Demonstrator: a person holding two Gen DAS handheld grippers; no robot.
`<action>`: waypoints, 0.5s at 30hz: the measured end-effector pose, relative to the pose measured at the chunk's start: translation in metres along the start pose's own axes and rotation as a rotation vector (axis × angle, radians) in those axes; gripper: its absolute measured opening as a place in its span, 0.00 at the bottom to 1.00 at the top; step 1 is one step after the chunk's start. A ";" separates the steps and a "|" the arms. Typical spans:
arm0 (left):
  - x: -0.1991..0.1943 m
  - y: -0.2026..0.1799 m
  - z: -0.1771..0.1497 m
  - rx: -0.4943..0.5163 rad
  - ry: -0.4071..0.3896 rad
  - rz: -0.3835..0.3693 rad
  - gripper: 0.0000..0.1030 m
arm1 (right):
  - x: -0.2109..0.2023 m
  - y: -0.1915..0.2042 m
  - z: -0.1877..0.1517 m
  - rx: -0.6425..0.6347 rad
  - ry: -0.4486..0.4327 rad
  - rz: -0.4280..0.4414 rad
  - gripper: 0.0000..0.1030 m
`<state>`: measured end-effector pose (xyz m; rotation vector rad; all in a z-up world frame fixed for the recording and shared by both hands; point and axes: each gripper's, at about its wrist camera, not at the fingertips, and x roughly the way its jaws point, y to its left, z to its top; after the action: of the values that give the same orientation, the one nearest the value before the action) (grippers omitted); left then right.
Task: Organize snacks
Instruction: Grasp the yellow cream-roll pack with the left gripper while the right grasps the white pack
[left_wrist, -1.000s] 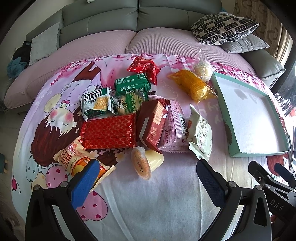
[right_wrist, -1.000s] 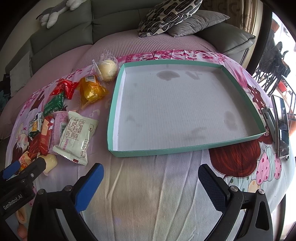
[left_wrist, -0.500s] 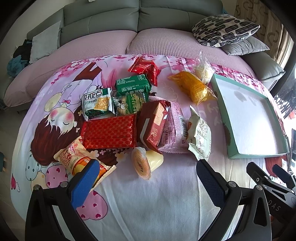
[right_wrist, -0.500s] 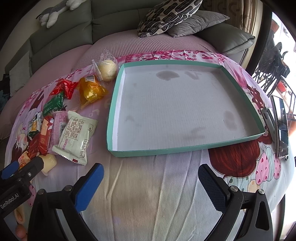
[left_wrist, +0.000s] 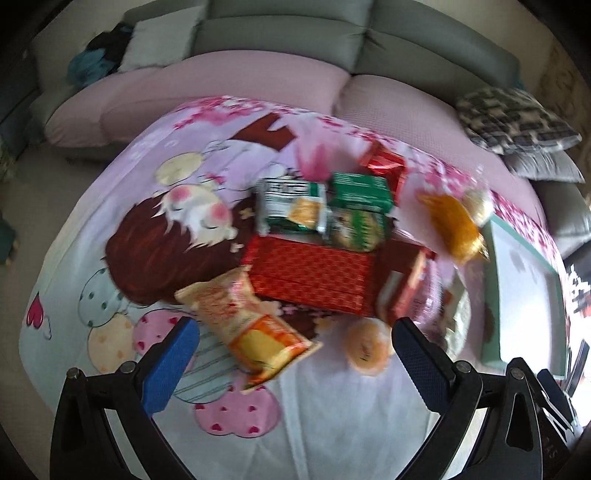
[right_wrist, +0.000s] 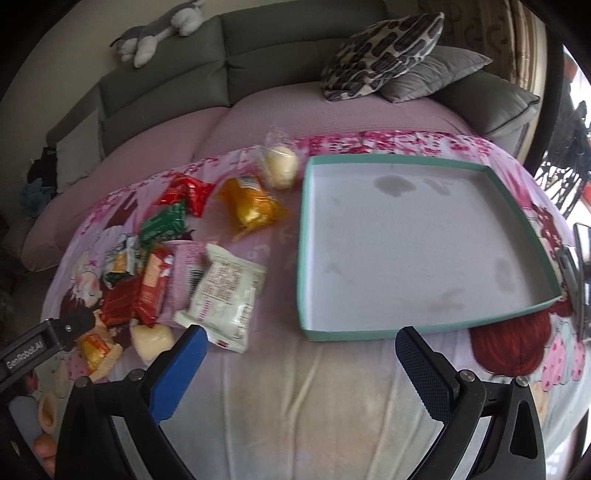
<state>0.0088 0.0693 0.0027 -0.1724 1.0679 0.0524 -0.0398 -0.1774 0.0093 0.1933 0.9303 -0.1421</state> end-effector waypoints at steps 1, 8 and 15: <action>0.002 0.005 0.001 -0.017 0.005 0.004 1.00 | 0.001 0.003 0.000 -0.005 0.002 0.015 1.00; 0.016 0.024 0.003 -0.092 0.062 -0.012 1.00 | 0.012 0.021 0.014 -0.010 0.023 0.089 0.99; 0.031 0.022 0.001 -0.102 0.118 -0.042 1.00 | 0.022 0.034 0.032 -0.001 0.051 0.143 0.88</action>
<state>0.0221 0.0898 -0.0266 -0.2930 1.1799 0.0591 0.0052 -0.1527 0.0132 0.2627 0.9643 -0.0049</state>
